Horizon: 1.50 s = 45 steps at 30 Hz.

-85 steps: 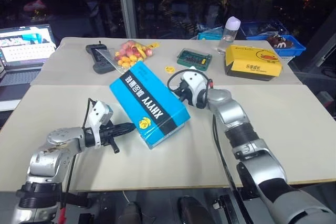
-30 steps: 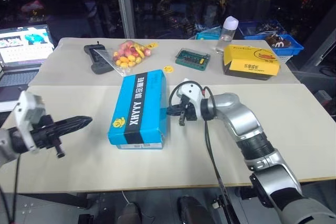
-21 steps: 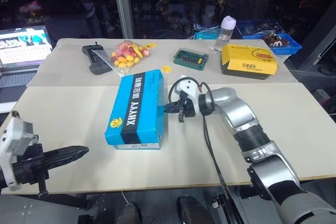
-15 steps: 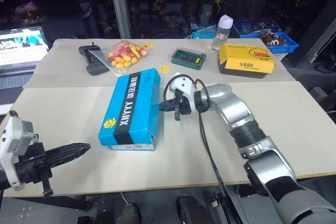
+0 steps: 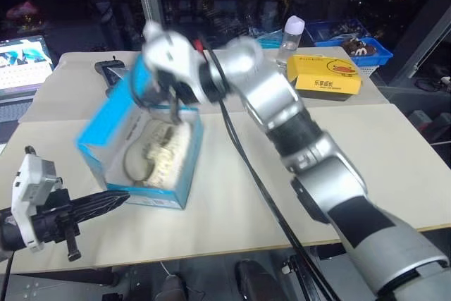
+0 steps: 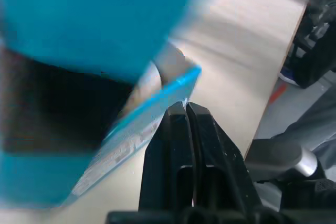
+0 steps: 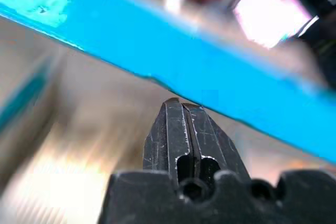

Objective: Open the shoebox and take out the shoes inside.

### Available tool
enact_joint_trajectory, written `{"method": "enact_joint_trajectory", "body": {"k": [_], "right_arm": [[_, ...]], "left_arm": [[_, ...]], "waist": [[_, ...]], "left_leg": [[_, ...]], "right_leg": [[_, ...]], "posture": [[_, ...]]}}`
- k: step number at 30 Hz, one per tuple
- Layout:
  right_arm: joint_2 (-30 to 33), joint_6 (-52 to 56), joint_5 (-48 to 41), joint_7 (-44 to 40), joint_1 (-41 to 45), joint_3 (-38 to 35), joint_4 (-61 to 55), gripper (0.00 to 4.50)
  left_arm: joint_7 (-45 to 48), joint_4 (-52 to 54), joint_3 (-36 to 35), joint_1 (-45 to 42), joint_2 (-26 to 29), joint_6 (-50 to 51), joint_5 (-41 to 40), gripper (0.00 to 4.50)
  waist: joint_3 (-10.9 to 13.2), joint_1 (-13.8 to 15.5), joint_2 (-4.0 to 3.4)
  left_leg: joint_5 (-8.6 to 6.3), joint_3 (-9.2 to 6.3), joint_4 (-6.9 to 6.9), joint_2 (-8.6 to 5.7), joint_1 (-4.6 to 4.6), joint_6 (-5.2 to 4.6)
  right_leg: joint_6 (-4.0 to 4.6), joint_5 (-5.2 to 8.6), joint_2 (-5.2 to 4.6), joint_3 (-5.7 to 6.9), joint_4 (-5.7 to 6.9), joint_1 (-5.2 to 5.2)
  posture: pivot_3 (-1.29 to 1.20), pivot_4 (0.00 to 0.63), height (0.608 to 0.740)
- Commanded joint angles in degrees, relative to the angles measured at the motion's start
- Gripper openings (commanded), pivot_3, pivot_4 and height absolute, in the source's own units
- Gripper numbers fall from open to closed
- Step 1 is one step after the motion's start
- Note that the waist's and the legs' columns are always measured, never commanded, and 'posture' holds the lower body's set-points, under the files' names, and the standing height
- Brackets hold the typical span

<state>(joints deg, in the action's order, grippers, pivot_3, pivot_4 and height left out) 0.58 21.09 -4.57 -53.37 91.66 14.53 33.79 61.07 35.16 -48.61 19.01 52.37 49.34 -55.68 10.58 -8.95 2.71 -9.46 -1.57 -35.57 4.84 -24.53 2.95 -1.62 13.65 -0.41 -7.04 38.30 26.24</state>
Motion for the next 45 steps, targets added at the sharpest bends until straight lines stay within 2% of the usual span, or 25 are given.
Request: {"method": "enact_joint_trajectory", "body": {"k": [1,4,9,15,18,20,23,27,31,33,37,41,45], "right_arm": [[-6.4,-6.1,-1.4,6.2,5.9,-4.0,9.0,0.00],[-10.2,-10.9,1.3,7.9,6.4,-2.7,17.0,0.00],[-13.2,-16.3,4.4,9.6,6.3,-0.9,27.5,0.00],[-10.6,-17.1,3.9,7.6,5.5,-2.2,28.8,0.00],[-9.0,-16.0,3.8,5.6,3.8,-2.5,26.2,0.00],[-8.0,-14.1,3.3,3.9,1.9,-2.7,23.1,0.00],[-5.0,-8.1,2.0,0.2,-4.3,-2.2,12.1,0.00],[3.5,6.2,-0.2,-6.3,-16.7,0.1,-12.7,0.00],[11.5,17.1,-0.9,-9.5,-23.6,3.6,-29.0,0.00],[13.9,20.7,-0.6,-9.7,-25.4,5.1,-33.3,0.00],[15.6,24.9,-0.1,-7.5,-26.8,6.8,-37.0,1.04],[14.7,27.2,0.8,-4.4,-26.6,8.5,-37.5,2.57],[11.5,27.9,1.7,-0.9,-25.6,10.9,-36.0,3.86]], "left_arm": [[-0.6,1.1,-4.5,0.4,1.4,2.1,-5.0,0.07],[-2.6,2.1,-4.8,0.4,1.2,2.4,-6.5,0.07],[-6.0,2.7,-9.3,0.4,2.3,3.7,-11.2,0.07],[-6.5,0.1,-16.8,3.0,3.2,3.7,-8.9,0.07],[-5.8,-1.5,-18.2,3.3,3.7,2.8,-7.3,0.07],[-5.0,-2.4,-16.9,2.7,4.5,1.8,-6.0,0.07],[-4.7,-5.6,-11.9,-0.7,6.4,-0.9,-3.2,0.07],[-3.3,-11.4,-4.2,-7.6,9.1,-4.5,-0.3,0.07],[-0.3,-17.5,2.7,-12.5,9.9,-8.2,3.7,0.07],[1.2,-21.0,6.2,-15.1,10.0,-10.1,5.8,0.07],[4.3,-26.4,12.4,-20.2,10.2,-13.0,8.7,0.00],[6.9,-31.8,17.4,-25.2,10.0,-15.9,11.7,0.00],[9.0,-34.5,19.3,-27.6,9.9,-17.2,13.3,0.00]], "waist": [[0.0,0.0,-0.06],[-0.1,0.0,0.22],[-0.1,0.6,0.33],[-0.1,0.0,0.32],[-0.1,-0.1,0.33],[-0.1,0.1,0.33],[-0.1,0.6,0.32],[-0.1,2.3,0.34],[-0.2,2.7,0.38],[-0.1,2.5,0.31],[-0.1,1.9,0.27],[-0.1,1.9,0.28],[-0.1,1.8,0.28]], "left_leg": [[0.00,-0.01,0.05,0.00,0.00,0.00],[0.00,0.00,0.42,0.00,0.25,0.00],[0.02,-0.06,0.30,-0.03,-0.16,0.04],[0.02,-0.10,0.50,0.01,-0.14,0.03],[0.02,-0.11,0.67,0.02,-0.07,0.03],[0.02,-0.15,0.68,0.02,-0.09,0.03],[0.02,-0.17,0.61,0.00,-0.12,0.03],[0.06,-0.22,0.51,0.00,-0.13,0.10],[0.16,-0.16,0.51,-0.01,-0.12,0.26],[0.18,-0.11,0.56,0.00,-0.03,0.30],[0.19,-0.10,0.63,0.02,0.25,0.29],[0.29,-0.10,0.54,0.00,0.29,0.44],[0.30,-0.08,0.43,-0.01,0.26,0.47]], "right_leg": [[0.03,0.02,-0.02,0.02,-0.07,-0.01],[0.12,0.10,-0.04,0.04,-0.23,-0.15],[0.19,0.03,-0.19,0.17,-0.30,-0.03],[0.37,0.05,-0.13,0.27,-0.25,0.05],[0.47,0.09,-0.09,0.29,-0.22,0.05],[0.49,0.10,-0.10,0.33,-0.21,0.05],[0.48,0.10,-0.11,0.33,-0.21,0.00],[0.44,0.09,-0.12,0.38,-0.21,-0.06],[0.38,0.07,-0.13,0.32,-0.18,-0.03],[0.36,0.08,-0.12,0.30,-0.07,0.01],[0.24,0.29,0.02,0.20,0.33,0.03],[0.23,0.29,0.03,0.16,0.51,0.04],[0.18,0.26,0.02,0.11,0.51,0.04]], "posture": [[0.00,0.150,0.726],[0.00,0.150,0.726],[0.00,0.150,0.726],[0.00,0.150,0.726],[0.00,0.150,0.726],[0.00,0.150,0.726],[0.00,0.150,0.726],[0.00,0.150,0.726],[0.00,0.150,0.726],[0.00,0.150,0.726],[0.00,0.150,0.726],[0.00,0.150,0.726],[0.00,0.150,0.726]]}}
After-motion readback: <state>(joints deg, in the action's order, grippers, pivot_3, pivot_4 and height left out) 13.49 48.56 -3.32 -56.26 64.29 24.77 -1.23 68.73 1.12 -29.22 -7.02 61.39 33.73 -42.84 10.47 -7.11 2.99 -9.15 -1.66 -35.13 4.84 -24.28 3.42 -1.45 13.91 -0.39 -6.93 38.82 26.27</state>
